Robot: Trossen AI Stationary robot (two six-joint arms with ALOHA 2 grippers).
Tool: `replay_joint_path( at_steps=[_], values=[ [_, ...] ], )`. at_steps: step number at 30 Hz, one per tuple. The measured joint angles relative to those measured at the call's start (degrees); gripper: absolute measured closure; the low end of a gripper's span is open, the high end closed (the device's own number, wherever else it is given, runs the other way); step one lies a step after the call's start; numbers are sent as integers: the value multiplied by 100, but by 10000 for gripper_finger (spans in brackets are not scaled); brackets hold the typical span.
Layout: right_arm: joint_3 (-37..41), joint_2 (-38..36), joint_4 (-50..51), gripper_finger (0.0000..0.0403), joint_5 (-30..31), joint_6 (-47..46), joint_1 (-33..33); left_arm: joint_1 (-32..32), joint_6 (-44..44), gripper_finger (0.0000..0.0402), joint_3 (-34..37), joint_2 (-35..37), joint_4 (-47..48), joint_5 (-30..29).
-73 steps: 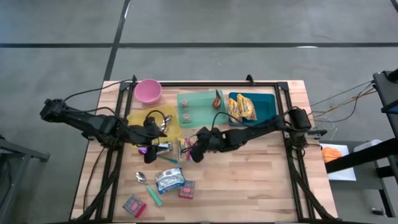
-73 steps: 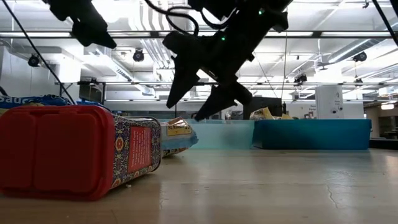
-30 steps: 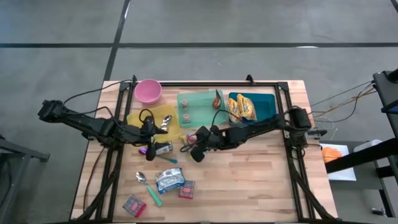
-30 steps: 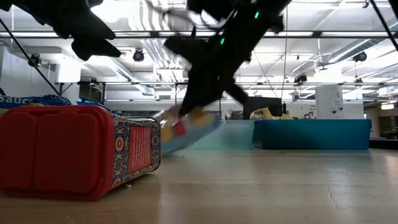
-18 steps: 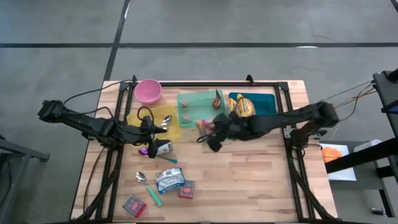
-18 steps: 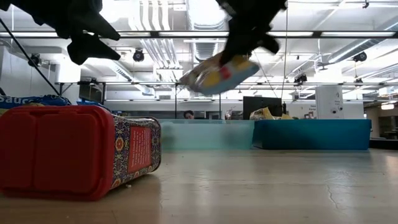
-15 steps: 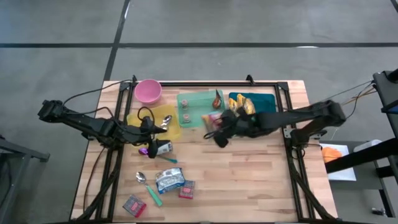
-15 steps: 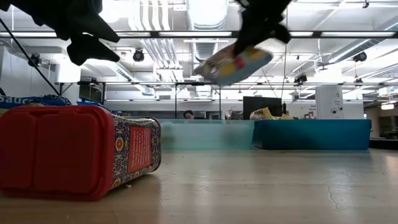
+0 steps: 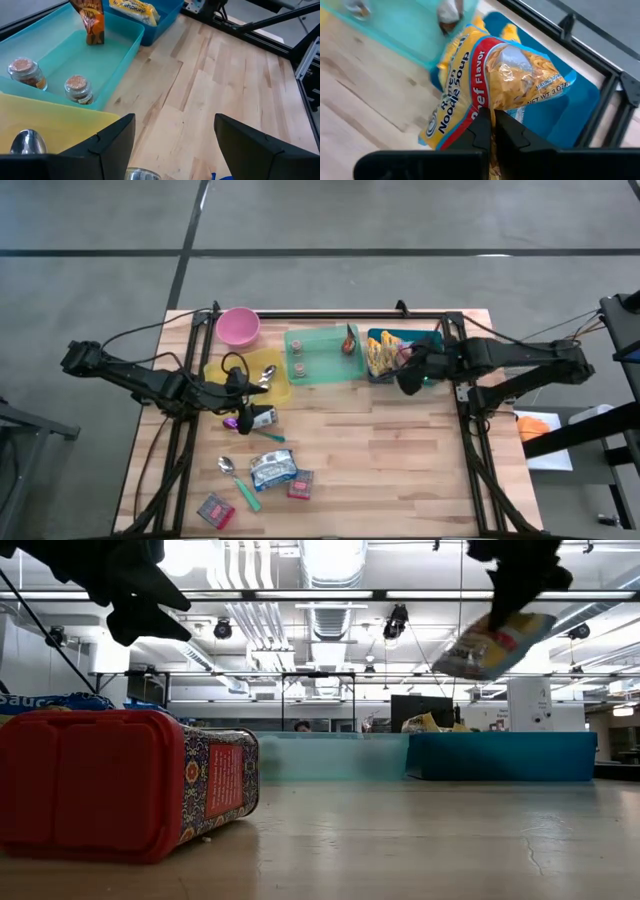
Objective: Pick & Place Food Item
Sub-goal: Put the light blue noodle pack into the blue bin
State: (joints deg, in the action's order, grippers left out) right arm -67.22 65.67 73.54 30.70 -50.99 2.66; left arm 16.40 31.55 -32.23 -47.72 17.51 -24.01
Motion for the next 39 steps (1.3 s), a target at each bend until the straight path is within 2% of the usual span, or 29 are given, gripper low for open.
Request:
replay_joint_path(
  at_steps=[4,9,17,23,27,32,36,39],
  values=[
    [376,-390,-45,395,-105,478,-332,0,1,121,0,0,19,0],
    [757,-717,-118,395,-126,1199,-1048,0,2,122,0,0,21,0],
    [1321,-802,-1410,395,-730,2870,-2284,0,2,122,0,0,32,0],
    [1325,-342,-1589,395,-844,3521,-3282,0,2,122,0,0,34,0],
    [1292,54,-1603,395,-731,3682,-3703,0,1,122,2,0,36,0],
    [1247,569,-1738,395,-588,3874,-3887,0,2,122,2,0,36,2],
    [1237,996,-1751,395,-204,3895,-3884,0,2,122,2,0,41,2],
    [1237,1299,-1793,395,-197,3873,-3887,0,2,122,4,0,43,2]
  ],
)
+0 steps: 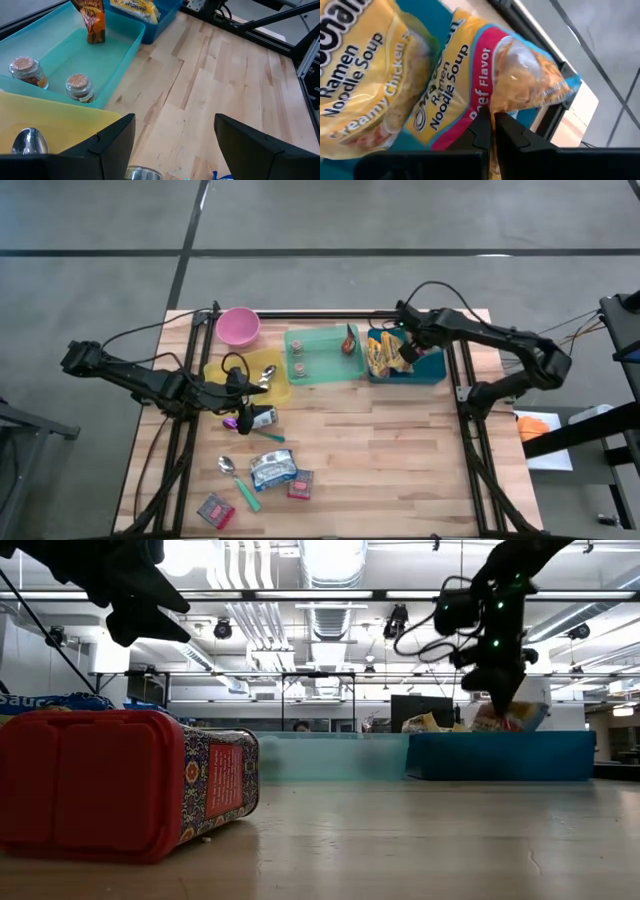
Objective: Pick & Place Food Item
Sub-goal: Put the light blue noodle pack into the blue bin
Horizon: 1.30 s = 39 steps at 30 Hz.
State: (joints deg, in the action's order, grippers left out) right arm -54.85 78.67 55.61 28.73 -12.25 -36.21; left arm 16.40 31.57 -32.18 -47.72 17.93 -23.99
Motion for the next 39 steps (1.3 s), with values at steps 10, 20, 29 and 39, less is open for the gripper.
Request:
replay_joint_path(
  at_steps=[10,20,29,39],
  values=[
    [-7,416,-98,395,-281,-130,208,0,0,122,0,0,0,0],
    [-4,-113,212,395,-706,-497,629,0,0,122,0,0,0,0],
    [7,-98,275,395,-755,-875,1061,0,0,122,0,0,0,0],
    [50,427,71,395,-896,-1005,1115,0,0,122,0,-2,0,0]
  ],
)
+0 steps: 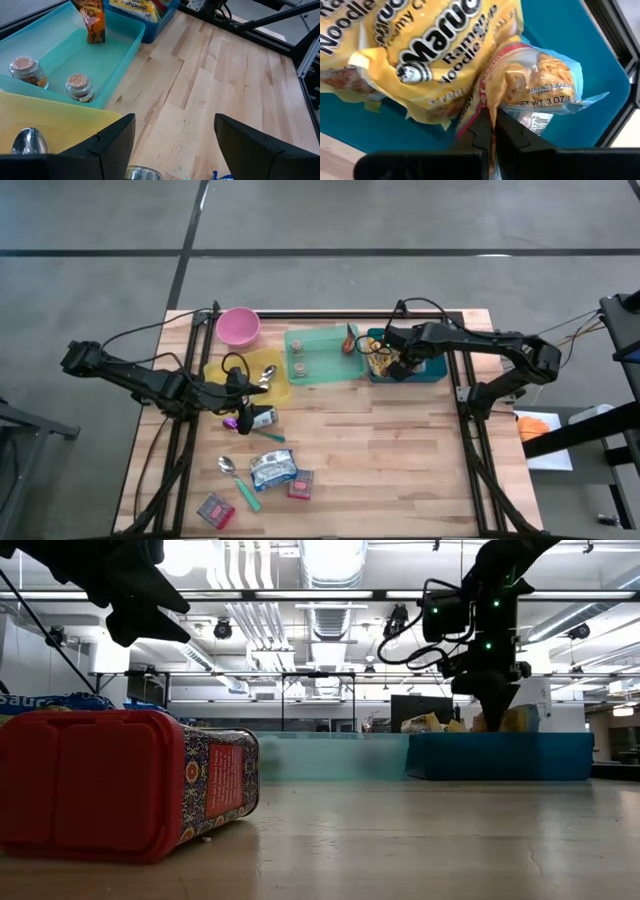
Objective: Pick & Place Food Item
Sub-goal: Put the light blue noodle pack into the blue bin
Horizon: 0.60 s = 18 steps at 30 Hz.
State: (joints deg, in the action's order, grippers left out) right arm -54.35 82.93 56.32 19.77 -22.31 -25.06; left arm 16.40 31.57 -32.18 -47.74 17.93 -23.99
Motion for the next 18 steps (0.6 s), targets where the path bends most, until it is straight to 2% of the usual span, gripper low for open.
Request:
replay_joint_path(
  at_steps=[11,14,18],
  values=[
    [-12,7,-327,390,-79,106,221,-2,0,122,0,2,0,0],
    [0,7,-412,369,-95,149,258,-2,0,122,0,2,-2,0],
    [-4,7,-448,318,-262,270,315,-4,0,121,0,2,-2,0]
  ],
)
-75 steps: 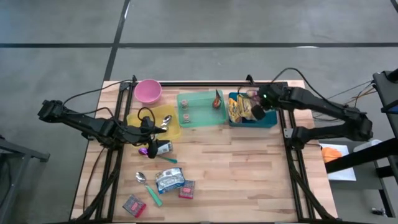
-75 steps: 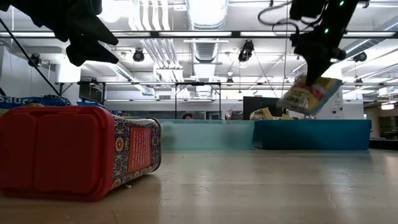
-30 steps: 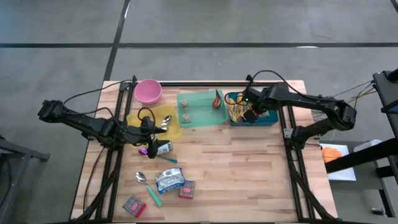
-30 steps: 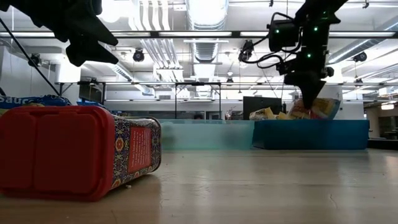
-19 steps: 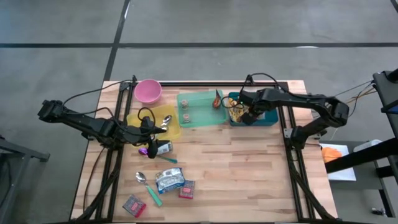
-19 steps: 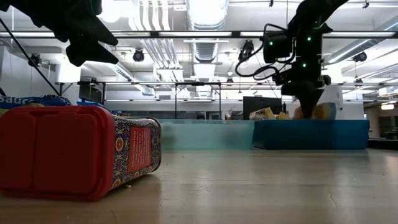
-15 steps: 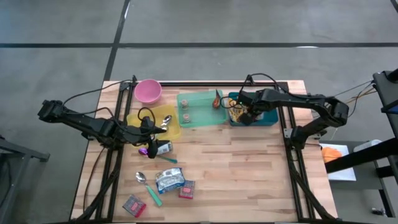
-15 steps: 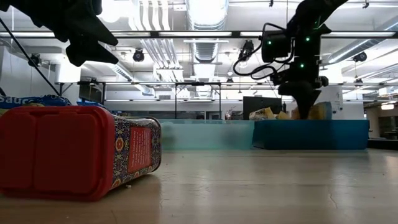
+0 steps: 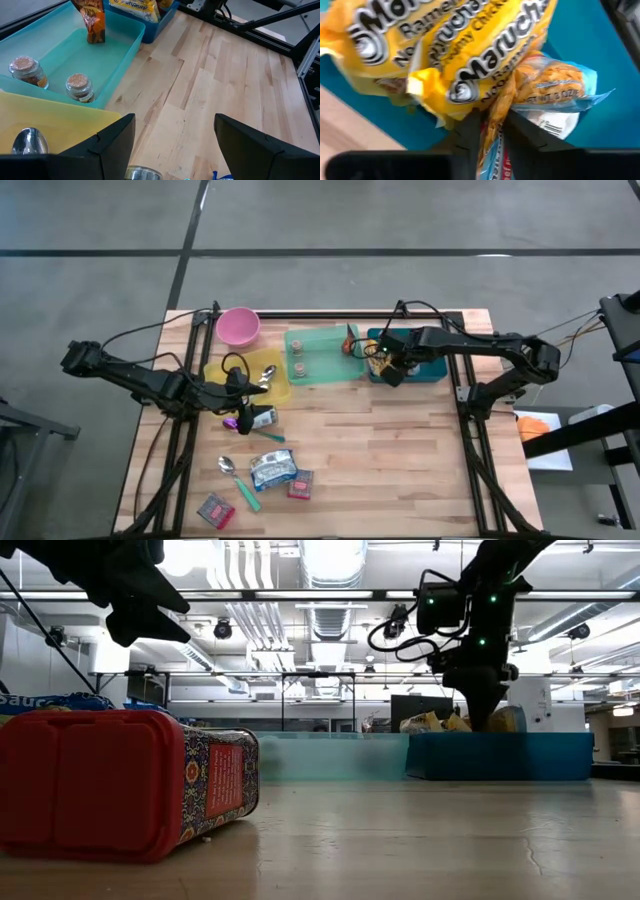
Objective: Pick & Place Food Item
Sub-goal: Put the light blue noodle pack into the blue bin, then put the blue spoon into the yellow bin
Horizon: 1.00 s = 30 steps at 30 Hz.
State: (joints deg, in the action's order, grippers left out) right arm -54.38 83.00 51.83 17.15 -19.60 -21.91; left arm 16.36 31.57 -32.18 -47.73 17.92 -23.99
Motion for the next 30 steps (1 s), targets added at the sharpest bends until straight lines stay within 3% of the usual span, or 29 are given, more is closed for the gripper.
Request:
replay_joint_path(
  at_steps=[7,12,23,30],
  values=[
    [-64,-1,19,231,-96,7,6,0,0,121,0,-2,0,0],
    [-149,-52,98,199,-143,-38,58,0,0,121,0,0,2,0],
    [-239,-572,501,189,-39,-414,299,2,0,121,0,-2,2,0],
    [-233,-860,500,189,380,-761,521,4,0,122,0,-2,2,0]
  ],
)
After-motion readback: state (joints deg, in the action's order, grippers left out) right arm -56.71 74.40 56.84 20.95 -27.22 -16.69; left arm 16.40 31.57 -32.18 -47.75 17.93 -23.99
